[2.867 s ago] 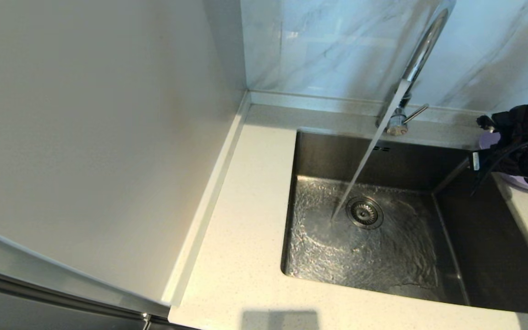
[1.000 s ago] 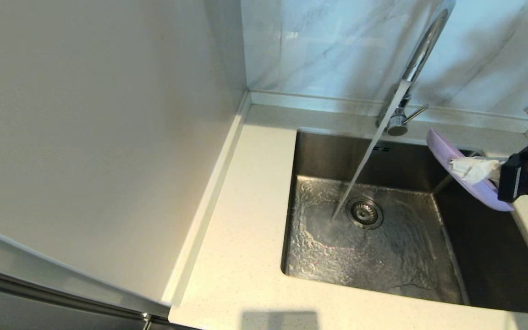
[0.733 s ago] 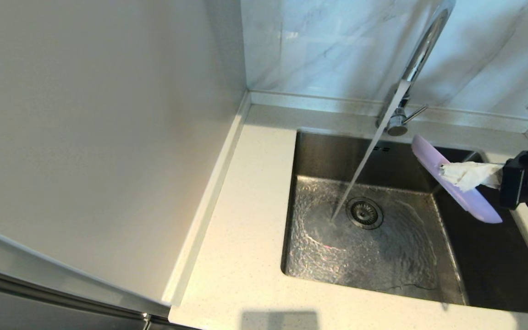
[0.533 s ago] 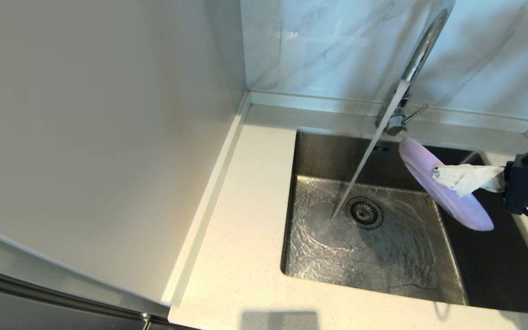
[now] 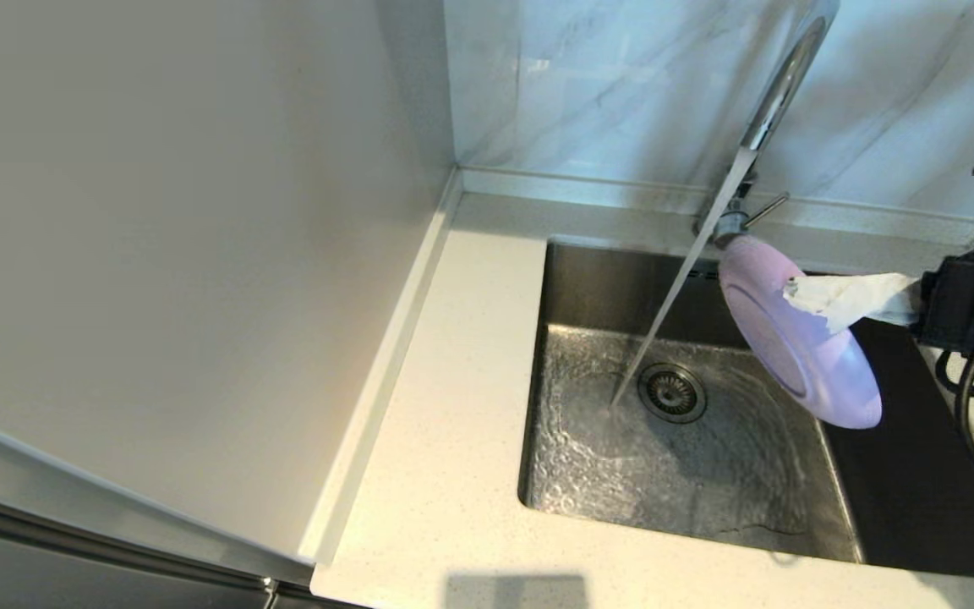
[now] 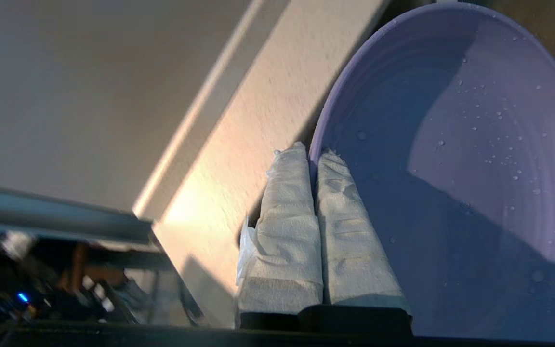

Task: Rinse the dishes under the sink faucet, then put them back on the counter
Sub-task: Rinse the plate

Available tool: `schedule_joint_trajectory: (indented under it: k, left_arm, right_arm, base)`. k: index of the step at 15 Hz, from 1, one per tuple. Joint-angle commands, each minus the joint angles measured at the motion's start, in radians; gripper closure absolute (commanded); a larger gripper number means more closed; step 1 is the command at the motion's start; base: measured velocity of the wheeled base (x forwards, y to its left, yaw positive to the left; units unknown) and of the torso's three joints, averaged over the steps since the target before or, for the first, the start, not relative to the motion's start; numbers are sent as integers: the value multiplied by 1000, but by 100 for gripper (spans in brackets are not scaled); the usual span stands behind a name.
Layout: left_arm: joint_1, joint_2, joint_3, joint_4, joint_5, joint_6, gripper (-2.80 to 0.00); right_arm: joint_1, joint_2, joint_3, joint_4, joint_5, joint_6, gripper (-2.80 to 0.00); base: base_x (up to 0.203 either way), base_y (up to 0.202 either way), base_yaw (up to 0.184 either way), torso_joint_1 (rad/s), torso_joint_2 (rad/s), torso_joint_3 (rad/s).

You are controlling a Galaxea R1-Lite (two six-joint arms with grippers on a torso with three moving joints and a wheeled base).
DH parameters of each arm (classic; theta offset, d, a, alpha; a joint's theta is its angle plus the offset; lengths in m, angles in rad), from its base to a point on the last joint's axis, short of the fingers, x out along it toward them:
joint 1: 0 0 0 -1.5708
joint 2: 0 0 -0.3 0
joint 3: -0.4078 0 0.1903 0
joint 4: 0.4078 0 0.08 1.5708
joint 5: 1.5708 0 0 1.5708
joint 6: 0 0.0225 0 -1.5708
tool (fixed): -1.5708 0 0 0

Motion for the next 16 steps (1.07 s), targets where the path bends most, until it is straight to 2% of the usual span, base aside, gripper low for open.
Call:
schedule_joint_trajectory:
  k: [1,16]
  left_arm:
    - [0,0,0,0,0,0,0]
    - [0,0,0,0,0,0,0]
  right_arm:
    - [1,33,-17,-39,1,77,0]
    - [80,77,-42,-44,-17,75,0]
  base:
    - [0,0,0,0,0,0]
    - [0,0,0,0,0,0]
